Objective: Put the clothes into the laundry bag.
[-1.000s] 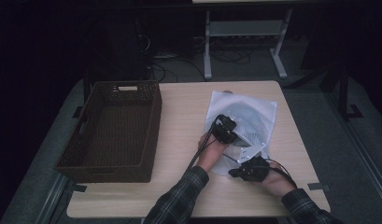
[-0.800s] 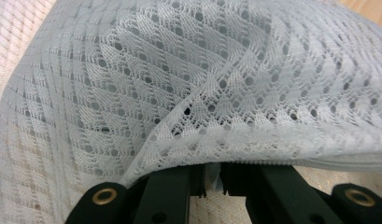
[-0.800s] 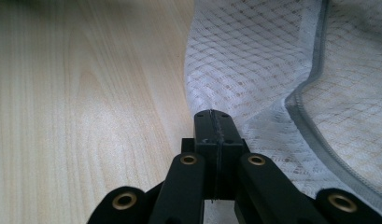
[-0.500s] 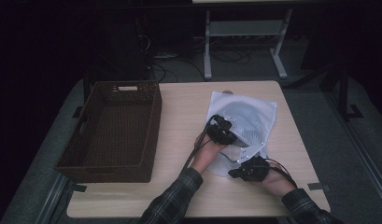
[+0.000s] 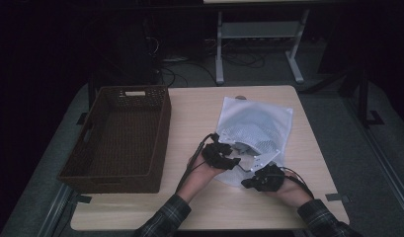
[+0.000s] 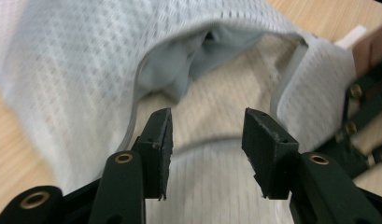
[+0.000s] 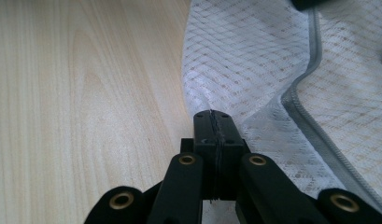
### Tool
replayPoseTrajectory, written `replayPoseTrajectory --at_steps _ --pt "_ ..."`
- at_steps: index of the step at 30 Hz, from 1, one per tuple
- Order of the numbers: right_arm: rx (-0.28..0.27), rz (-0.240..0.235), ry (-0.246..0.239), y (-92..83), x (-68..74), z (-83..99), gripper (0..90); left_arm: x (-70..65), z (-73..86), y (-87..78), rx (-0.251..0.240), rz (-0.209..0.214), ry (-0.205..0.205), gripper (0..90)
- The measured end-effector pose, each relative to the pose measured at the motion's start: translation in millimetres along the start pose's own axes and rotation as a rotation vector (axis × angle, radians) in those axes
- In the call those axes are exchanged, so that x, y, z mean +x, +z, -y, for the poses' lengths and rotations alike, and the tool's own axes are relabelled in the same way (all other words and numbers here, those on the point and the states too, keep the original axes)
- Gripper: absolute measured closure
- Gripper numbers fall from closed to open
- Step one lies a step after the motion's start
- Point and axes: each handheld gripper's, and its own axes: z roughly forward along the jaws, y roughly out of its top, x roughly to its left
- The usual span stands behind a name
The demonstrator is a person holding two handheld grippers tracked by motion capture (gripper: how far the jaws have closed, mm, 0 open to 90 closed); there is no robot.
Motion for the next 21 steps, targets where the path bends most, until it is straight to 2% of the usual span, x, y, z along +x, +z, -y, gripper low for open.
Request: replayPoseTrajectory --at_steps 5,7,8,12,16,21 --pt "-0.002 -0.010 0.011 0.3 -1.6 -0.5 88.3 7.2 21.4 -15.0 0.000 -0.030 -0.018 49.9" --pt "-0.005 -0.019 0.015 -0.5 -2.0 -1.2 83.9 9.2 25.3 -18.0 -0.002 -0.035 -0.024 49.0" --pt "-0.011 -0.023 0.012 -2.2 -2.0 -2.1 80.9 12.0 33.2 -24.3 -0.003 -0.043 -0.040 48.6" --pt "-0.064 -0.038 0.028 -15.8 -4.8 -8.6 74.0 13.4 49.6 -36.2 0.003 -0.052 -0.056 47.6" --pt "-0.133 0.023 0.039 -36.0 -18.4 -18.2 72.0 10.6 59.8 -43.4 0.002 -0.051 -0.065 46.8" --pt "-0.178 0.124 0.052 -51.8 -37.8 -28.8 70.2 7.8 63.2 -47.2 -0.001 -0.052 -0.065 46.5"
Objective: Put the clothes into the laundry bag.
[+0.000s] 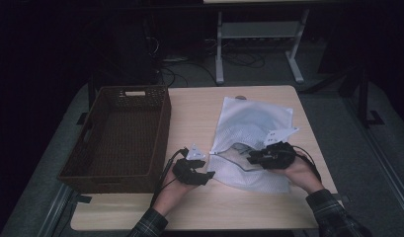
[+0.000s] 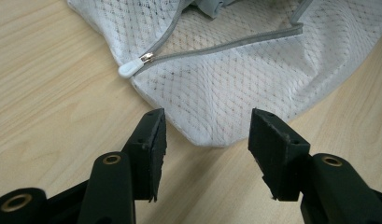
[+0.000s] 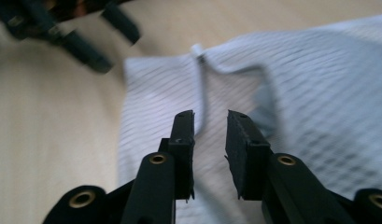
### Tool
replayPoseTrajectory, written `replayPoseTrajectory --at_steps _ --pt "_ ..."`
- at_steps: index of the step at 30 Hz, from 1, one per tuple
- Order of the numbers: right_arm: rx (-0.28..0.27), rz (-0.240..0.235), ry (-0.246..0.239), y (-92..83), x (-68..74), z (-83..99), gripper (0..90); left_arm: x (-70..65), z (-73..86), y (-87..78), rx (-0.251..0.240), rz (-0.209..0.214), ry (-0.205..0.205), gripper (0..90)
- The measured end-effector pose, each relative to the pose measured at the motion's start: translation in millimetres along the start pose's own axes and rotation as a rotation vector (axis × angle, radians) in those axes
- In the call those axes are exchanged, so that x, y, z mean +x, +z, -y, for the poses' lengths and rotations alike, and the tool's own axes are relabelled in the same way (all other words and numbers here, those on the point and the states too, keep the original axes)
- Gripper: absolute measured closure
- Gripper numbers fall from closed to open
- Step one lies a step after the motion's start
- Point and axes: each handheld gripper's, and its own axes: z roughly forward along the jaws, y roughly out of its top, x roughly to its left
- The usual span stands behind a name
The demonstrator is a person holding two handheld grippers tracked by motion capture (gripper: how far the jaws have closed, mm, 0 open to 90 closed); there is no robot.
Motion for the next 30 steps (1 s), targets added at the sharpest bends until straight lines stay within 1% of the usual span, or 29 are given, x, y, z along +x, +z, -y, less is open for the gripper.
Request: replayPoseTrajectory --at_steps 2,4,6,7,9,11,12,13,15,18,19,21,22,25,27,30 --pt "-0.026 0.052 -0.012 -2.5 -6.1 -5.3 68.3 0.9 0.2 0.3 0.000 -0.005 0.005 46.5" --pt "-0.037 0.093 -0.022 -3.4 -10.0 -8.9 65.4 1.5 1.0 1.4 -0.003 -0.004 -0.004 46.5" --pt "-0.018 0.130 -0.042 -1.3 -13.0 -11.6 63.1 1.6 1.3 2.0 -0.006 -0.003 -0.006 46.4" --pt "-0.010 0.141 -0.045 0.8 -14.3 -12.4 62.7 2.3 1.2 3.6 0.000 -0.004 -0.004 46.4" --pt "0.009 0.156 -0.048 6.8 -16.7 -12.8 62.5 2.3 1.1 5.0 0.002 -0.002 -0.002 46.4" --pt "0.046 0.169 -0.060 14.3 -18.0 -11.9 62.5 2.0 1.2 5.2 0.002 0.000 0.002 46.4" --pt "0.055 0.175 -0.066 17.0 -18.6 -11.4 62.8 1.9 1.2 4.9 0.000 0.001 0.000 46.4" --pt "0.073 0.180 -0.073 20.5 -19.2 -10.6 65.1 2.0 1.2 4.6 -0.001 0.001 0.000 46.4" --pt "0.085 0.199 -0.078 23.5 -19.6 -10.0 73.9 2.5 1.2 4.4 -0.005 0.003 -0.006 46.4" --pt "0.068 0.180 -0.064 21.0 -20.5 -9.4 82.1 3.6 1.4 3.7 -0.008 0.003 -0.005 46.5" --pt "0.060 0.173 -0.061 19.0 -20.7 -9.3 83.0 4.0 1.2 3.2 -0.010 0.004 -0.005 46.5" --pt "0.042 0.149 -0.040 14.0 -20.6 -8.8 84.3 4.4 0.7 2.4 -0.016 0.005 -0.006 46.7" --pt "0.036 0.140 -0.039 12.1 -20.5 -8.5 86.5 4.4 0.2 1.6 -0.022 0.004 -0.004 46.9" --pt "0.015 0.100 -0.031 4.0 -18.9 -7.6 87.0 4.1 -1.0 0.0 -0.035 0.003 -0.007 47.7" --pt "0.006 0.061 -0.032 -2.5 -15.3 -6.9 87.4 3.9 -1.8 -0.5 -0.041 0.006 -0.012 48.1" --pt "0.008 -0.014 -0.036 -4.2 -9.1 -2.2 87.4 3.8 -2.8 -0.6 -0.045 0.006 -0.012 49.1"
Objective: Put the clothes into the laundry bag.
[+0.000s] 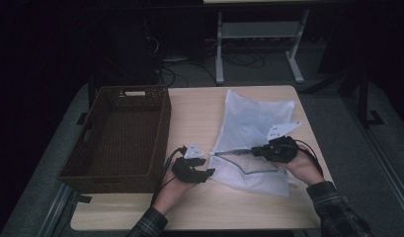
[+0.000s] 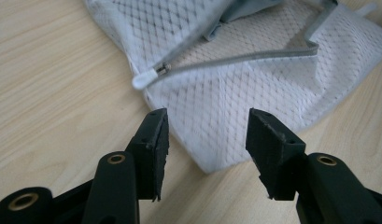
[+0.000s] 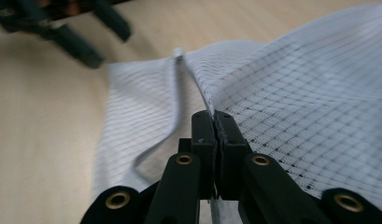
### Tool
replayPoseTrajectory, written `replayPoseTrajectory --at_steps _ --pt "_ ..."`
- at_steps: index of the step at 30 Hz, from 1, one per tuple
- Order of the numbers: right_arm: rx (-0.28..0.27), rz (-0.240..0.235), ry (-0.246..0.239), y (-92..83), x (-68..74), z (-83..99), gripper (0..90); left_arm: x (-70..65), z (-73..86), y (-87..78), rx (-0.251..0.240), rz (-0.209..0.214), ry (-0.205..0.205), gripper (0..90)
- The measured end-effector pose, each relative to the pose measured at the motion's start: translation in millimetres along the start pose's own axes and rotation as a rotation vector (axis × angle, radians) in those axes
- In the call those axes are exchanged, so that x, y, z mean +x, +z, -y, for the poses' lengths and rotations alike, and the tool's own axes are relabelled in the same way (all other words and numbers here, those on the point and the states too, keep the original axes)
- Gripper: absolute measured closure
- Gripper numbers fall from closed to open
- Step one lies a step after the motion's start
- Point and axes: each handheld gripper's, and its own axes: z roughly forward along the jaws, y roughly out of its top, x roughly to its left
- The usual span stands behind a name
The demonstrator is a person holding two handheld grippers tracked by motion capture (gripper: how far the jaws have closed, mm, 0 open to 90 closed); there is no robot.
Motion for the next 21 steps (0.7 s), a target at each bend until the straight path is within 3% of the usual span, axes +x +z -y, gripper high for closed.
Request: replayPoseTrajectory --at_steps 4,11,16,21 --pt "0.073 -0.048 -0.016 10.1 8.7 10.3 87.3 -0.3 -1.9 1.0 -0.002 0.003 0.006 49.5" --pt "0.174 -0.032 -0.001 29.8 4.2 28.5 86.2 3.7 -8.6 6.3 -0.008 0.005 0.028 55.0" --pt "0.196 -0.018 0.016 37.3 -0.4 33.6 84.7 13.8 -21.7 17.4 -0.021 0.025 0.043 69.8" --pt "0.187 -0.013 0.030 35.8 -0.8 34.4 82.4 24.1 -33.1 34.3 0.002 -0.003 0.061 82.8"
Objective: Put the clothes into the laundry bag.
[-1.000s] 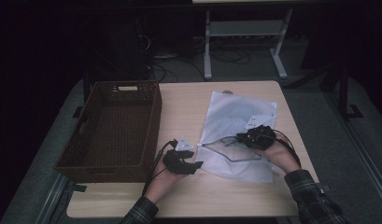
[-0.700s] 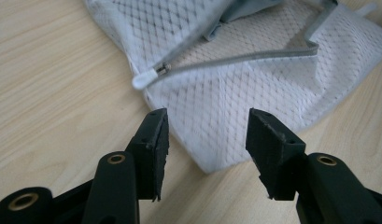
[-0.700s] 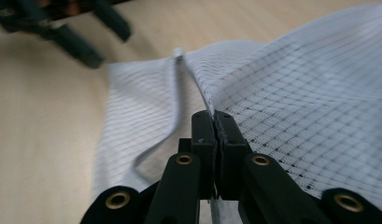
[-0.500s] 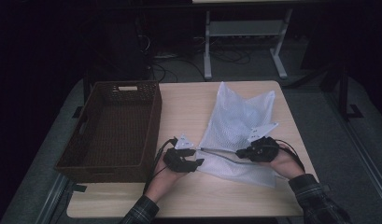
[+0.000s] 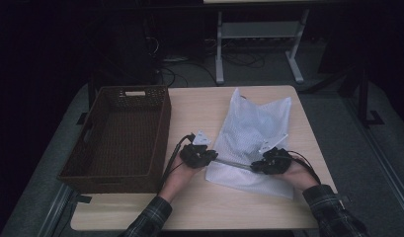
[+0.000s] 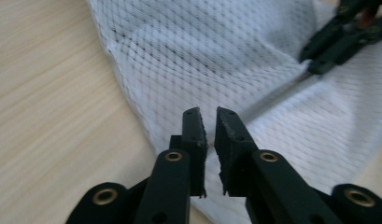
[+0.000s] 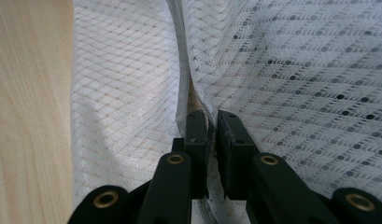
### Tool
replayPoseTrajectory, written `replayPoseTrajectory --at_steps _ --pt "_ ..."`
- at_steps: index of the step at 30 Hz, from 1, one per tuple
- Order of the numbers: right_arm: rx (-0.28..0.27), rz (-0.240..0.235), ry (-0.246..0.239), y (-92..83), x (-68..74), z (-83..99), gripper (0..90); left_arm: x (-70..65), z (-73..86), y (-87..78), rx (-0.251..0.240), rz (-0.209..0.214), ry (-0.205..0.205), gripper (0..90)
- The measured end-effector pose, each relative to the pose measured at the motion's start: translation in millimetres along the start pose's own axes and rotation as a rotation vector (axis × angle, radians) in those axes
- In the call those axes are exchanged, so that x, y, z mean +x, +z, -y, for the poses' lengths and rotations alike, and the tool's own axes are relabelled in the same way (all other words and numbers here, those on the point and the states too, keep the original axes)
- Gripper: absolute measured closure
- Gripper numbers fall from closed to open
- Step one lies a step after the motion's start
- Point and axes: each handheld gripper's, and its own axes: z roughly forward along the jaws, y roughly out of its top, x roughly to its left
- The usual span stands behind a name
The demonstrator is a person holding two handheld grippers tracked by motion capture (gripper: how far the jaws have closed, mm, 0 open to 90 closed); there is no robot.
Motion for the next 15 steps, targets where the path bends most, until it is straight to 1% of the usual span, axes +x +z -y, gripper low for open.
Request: replayPoseTrajectory --at_steps 3,4,5,6,7,8,10,12,13,15 --pt "-0.003 -0.006 0.005 1.5 -0.2 1.8 83.3 7.2 -3.2 14.6 0.023 -0.008 0.002 84.5" --pt "0.000 -0.007 0.006 1.8 -0.4 2.0 83.3 9.9 -3.6 20.1 0.038 -0.013 0.003 84.5" --pt "0.000 -0.007 0.006 1.8 -0.4 2.0 83.3 9.9 -3.6 20.1 0.038 -0.013 0.003 84.5" --pt "-0.003 -0.007 0.009 1.8 -1.2 2.3 83.7 13.0 -3.3 25.6 0.054 -0.019 0.001 84.5" --pt "-0.003 -0.005 0.008 1.7 -1.2 2.4 83.7 14.9 -2.7 28.4 0.062 -0.012 -0.007 84.7" --pt "-0.004 -0.005 0.008 1.8 -1.2 2.5 83.7 15.4 -2.0 29.8 0.068 -0.011 -0.009 84.8" --pt "-0.003 -0.006 0.008 2.2 -1.2 2.7 83.7 16.0 0.4 32.5 0.101 -0.016 0.000 84.8" --pt "-0.003 -0.003 0.005 2.4 -1.6 2.8 84.0 16.3 1.7 32.2 0.119 -0.016 0.007 88.0" --pt "-0.002 0.000 0.006 2.5 -1.7 2.8 84.0 16.3 1.7 31.6 0.125 -0.013 0.004 90.0" --pt "-0.001 0.002 0.004 2.8 -2.1 2.9 84.3 16.1 1.7 30.7 0.132 -0.011 0.005 90.0"
